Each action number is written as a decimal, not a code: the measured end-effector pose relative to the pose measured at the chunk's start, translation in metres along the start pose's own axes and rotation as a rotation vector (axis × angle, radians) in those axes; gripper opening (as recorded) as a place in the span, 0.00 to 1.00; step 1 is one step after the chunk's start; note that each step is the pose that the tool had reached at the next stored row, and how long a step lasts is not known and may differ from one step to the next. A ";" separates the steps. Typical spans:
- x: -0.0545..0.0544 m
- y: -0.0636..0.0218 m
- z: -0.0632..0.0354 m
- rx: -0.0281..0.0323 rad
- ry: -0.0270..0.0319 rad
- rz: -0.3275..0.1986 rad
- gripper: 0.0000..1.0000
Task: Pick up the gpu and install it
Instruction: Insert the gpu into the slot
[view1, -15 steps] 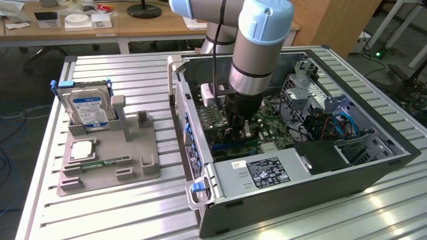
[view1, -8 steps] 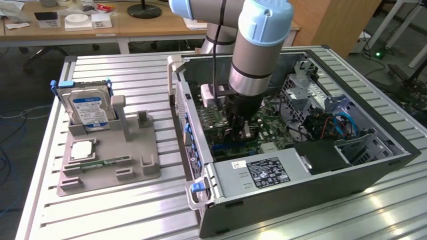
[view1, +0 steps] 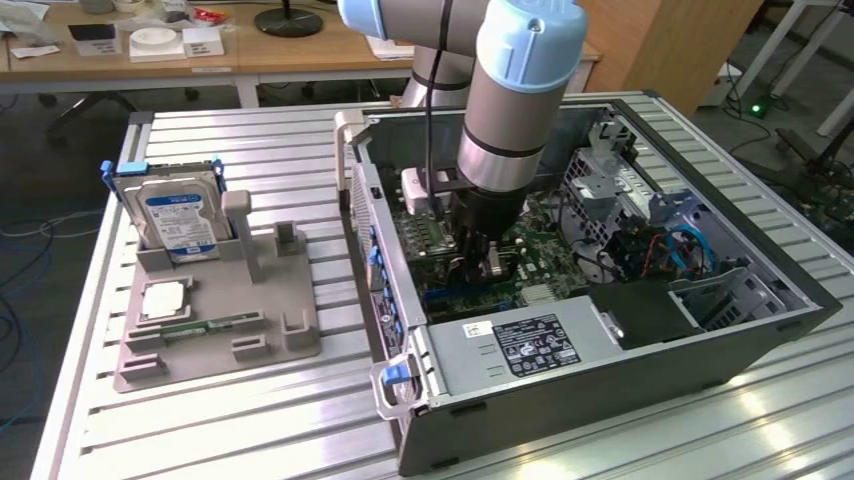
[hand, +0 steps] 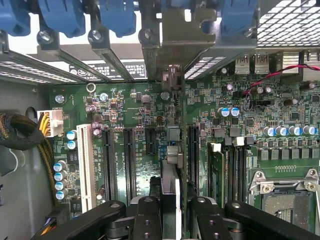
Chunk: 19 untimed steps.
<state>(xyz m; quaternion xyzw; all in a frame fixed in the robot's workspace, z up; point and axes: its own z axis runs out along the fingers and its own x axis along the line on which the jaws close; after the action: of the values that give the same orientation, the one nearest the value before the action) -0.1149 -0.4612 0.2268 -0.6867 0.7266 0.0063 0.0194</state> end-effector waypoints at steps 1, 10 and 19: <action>0.000 0.0000 -0.0001 0.0001 0.0000 0.000 0.28; 0.000 0.0000 -0.0023 0.0003 0.0000 0.000 0.28; 0.000 -0.0002 -0.0027 0.0027 0.0000 0.000 0.28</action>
<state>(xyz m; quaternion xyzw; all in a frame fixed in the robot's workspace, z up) -0.1147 -0.4612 0.2295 -0.6868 0.7266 0.0053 0.0203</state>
